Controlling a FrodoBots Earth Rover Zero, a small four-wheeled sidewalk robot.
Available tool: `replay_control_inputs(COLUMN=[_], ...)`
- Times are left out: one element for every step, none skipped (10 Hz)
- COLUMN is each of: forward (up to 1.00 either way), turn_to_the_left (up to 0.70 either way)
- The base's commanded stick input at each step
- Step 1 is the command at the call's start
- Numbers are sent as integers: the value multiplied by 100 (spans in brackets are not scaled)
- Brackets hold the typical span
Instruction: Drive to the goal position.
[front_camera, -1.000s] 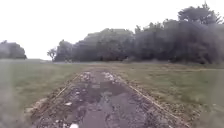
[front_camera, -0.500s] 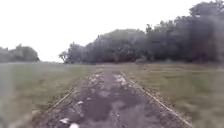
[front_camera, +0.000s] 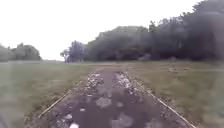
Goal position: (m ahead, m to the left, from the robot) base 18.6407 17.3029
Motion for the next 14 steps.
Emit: replay_control_inputs(forward=[100,100,100,100,100,100,100,100,100,100,100,100,100,100], turn_to_the_left=[0,0,0,0,0,0,0,0,0,0,0,0,0,0])
